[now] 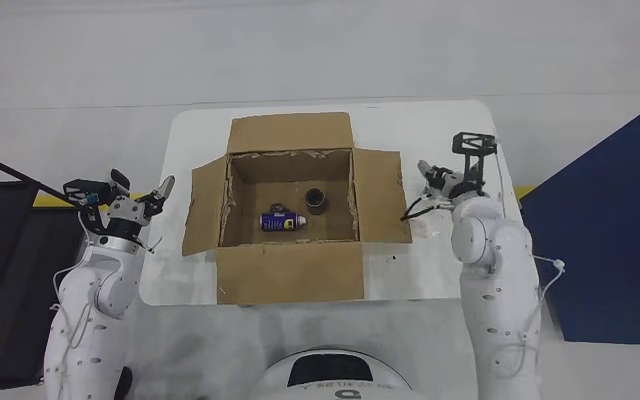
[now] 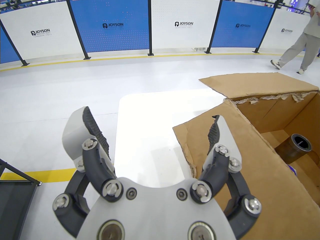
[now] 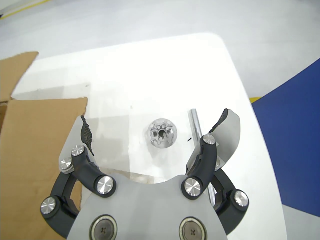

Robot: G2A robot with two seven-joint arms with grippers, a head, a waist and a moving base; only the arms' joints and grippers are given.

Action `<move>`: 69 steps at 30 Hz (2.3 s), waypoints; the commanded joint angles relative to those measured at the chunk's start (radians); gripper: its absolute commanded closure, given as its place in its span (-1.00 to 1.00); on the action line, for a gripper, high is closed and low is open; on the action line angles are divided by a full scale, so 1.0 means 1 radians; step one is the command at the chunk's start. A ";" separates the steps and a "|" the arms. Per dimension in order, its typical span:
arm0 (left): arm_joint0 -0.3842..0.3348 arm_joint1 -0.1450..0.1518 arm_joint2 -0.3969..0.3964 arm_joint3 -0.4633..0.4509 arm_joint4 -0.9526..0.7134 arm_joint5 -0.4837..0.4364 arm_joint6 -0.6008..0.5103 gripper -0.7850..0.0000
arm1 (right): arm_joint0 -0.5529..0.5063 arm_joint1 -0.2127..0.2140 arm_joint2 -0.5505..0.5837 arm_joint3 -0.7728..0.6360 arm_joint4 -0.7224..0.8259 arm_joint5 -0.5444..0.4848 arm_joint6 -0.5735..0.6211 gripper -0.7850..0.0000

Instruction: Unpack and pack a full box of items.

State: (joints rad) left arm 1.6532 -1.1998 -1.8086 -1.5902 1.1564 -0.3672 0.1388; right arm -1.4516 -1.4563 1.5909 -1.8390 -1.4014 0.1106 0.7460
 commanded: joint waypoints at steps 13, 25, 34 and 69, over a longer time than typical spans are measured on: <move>0.000 0.000 0.000 0.000 0.000 0.000 0.000 -1.00 | 0.138 0.016 -0.014 0.268 -0.097 -0.019 0.096 -0.91; 0.000 0.000 0.000 0.000 0.000 0.000 0.000 -1.00 | 0.189 0.017 -0.069 0.347 -0.145 -0.014 0.167 0.40; 0.000 0.000 0.000 0.000 0.000 0.000 0.000 -1.00 | 0.073 0.023 -0.018 0.134 -0.067 -0.002 0.067 1.00; 0.000 0.000 0.000 0.000 0.000 0.000 0.000 -1.00 | 0.018 0.020 -0.548 -0.019 -0.085 -0.396 0.007 -1.00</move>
State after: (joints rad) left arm 1.6532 -1.1998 -1.8086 -1.5902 1.1564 -0.3672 0.1388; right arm -1.4332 -1.4372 1.0418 -1.8535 -1.4893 -0.2871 0.7576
